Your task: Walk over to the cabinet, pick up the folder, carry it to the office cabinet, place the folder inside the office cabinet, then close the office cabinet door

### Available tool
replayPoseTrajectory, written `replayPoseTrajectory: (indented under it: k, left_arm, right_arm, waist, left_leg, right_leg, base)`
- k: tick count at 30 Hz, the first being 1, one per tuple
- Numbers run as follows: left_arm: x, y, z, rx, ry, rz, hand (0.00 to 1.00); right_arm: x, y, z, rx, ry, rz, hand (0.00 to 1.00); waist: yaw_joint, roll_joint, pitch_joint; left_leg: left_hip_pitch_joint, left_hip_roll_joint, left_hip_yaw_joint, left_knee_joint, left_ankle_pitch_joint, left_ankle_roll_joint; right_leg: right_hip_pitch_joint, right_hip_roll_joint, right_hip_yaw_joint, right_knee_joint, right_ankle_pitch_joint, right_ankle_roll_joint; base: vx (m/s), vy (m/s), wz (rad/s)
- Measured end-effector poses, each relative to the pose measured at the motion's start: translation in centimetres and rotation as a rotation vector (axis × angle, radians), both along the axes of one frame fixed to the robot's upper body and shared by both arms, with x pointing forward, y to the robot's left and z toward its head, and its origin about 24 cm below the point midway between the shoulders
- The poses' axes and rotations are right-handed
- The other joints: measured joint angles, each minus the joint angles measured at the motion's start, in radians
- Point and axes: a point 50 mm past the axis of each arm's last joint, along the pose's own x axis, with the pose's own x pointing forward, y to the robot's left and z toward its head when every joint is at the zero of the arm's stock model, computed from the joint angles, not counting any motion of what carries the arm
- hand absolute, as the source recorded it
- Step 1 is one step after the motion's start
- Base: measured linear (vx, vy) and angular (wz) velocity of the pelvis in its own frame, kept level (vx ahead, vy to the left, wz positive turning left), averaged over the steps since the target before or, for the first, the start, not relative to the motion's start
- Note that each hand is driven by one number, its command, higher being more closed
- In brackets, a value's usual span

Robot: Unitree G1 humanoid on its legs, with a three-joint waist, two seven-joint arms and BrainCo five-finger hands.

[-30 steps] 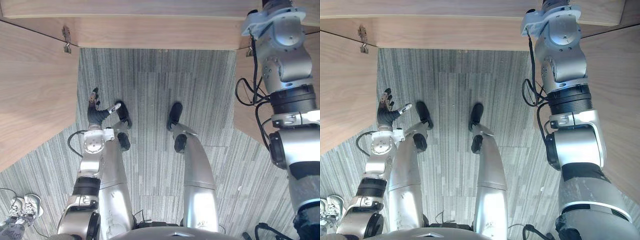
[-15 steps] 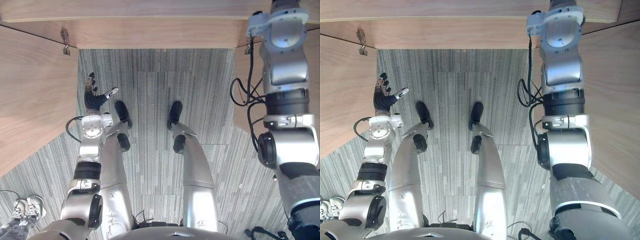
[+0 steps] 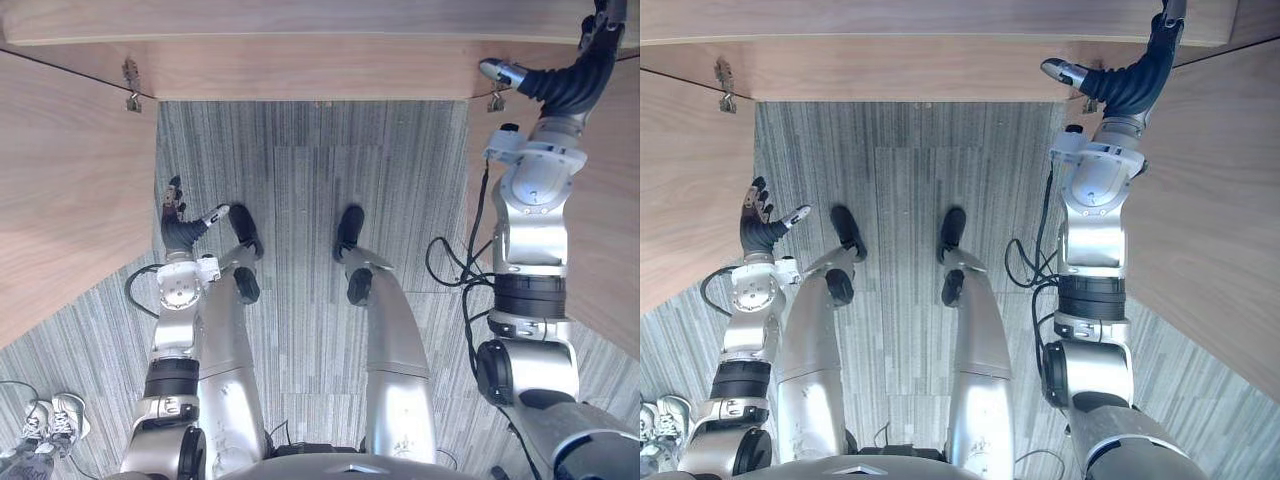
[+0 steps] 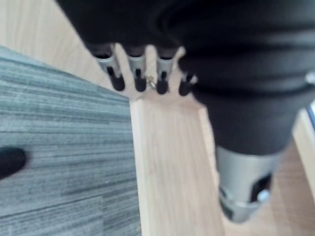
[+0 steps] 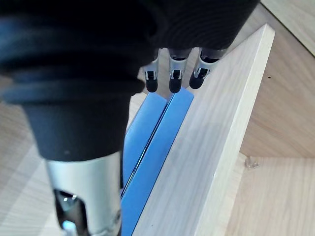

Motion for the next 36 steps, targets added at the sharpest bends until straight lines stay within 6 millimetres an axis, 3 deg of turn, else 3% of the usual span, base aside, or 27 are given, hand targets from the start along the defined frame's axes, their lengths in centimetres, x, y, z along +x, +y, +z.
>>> replayPoseTrajectory:
  k: [13,16,21,23,28,35,36]
  left_arm:
    - [-0.3,-0.5,-0.3,0.030,-0.003,0.003,0.00]
    - [-0.3,-0.8,-0.6,0.034,0.008,-0.009,0.00]
    - [-0.7,-1.8,-2.5,0.028,0.080,-0.026,0.00]
    - [-1.4,-2.1,-4.4,0.032,0.150,-0.039,0.00]
    - [-3.5,-3.0,-8.0,0.053,0.295,-0.068,0.00]
    - [-6.7,-4.0,-12.3,0.107,0.476,-0.128,0.00]
    - [-7.5,-4.1,-13.4,0.111,0.522,-0.138,0.00]
  right_arm:
    - [0.5,2.8,-2.0,-0.014,0.029,0.042,0.00]
    - [0.6,3.7,-3.5,-0.048,0.066,0.058,0.00]
    - [-0.9,6.7,-7.7,-0.088,0.154,0.165,0.00]
    - [-2.0,8.1,-10.4,-0.127,0.223,0.225,0.00]
    - [-4.5,10.2,-16.6,-0.225,0.438,0.322,0.00]
    - [-8.7,11.2,-23.4,-0.301,0.712,0.415,0.00]
    - [-9.2,11.2,-25.3,-0.285,0.799,0.424,0.00]
  waist:
    - [0.014,0.000,0.000]
    - [0.013,0.000,0.000]
    - [0.007,-0.005,-0.005]
    - [-0.004,-0.033,-0.043]
    - [-0.014,-0.068,-0.095]
    - [-0.015,-0.085,-0.179]
    - [-0.015,-0.093,-0.209]
  left_leg:
    - [-0.007,0.004,-0.017,0.034,-0.015,-0.008]
    - [0.000,0.004,-0.021,0.045,-0.013,-0.004]
    - [0.057,0.017,-0.025,0.085,-0.067,-0.003]
    - [0.092,0.017,-0.020,0.080,-0.079,-0.005]
    - [0.255,0.013,-0.016,0.039,-0.101,-0.013]
    - [0.533,-0.020,0.019,-0.079,-0.122,-0.024]
    - [0.590,-0.030,0.036,-0.125,-0.115,-0.031]
  right_leg:
    - [-0.004,-0.002,-0.001,0.042,-0.019,-0.003]
    - [0.004,-0.003,-0.001,0.052,-0.020,-0.005]
    - [0.072,-0.002,-0.005,0.076,-0.057,0.003]
    - [0.107,-0.002,-0.006,0.064,-0.066,0.008]
    - [0.287,0.003,-0.022,-0.004,-0.081,0.020]
    - [0.565,0.002,-0.019,-0.148,-0.075,0.044]
    - [0.613,0.004,-0.012,-0.196,-0.062,0.050]
  base:
    - [0.00,-0.030,0.01]
    - [0.00,-0.022,0.02]
    - [0.01,-0.037,-0.02]
    - [0.05,-0.013,-0.02]
    - [0.10,-0.002,0.06]
    - [0.14,0.030,0.04]
    - [0.13,0.030,-0.07]
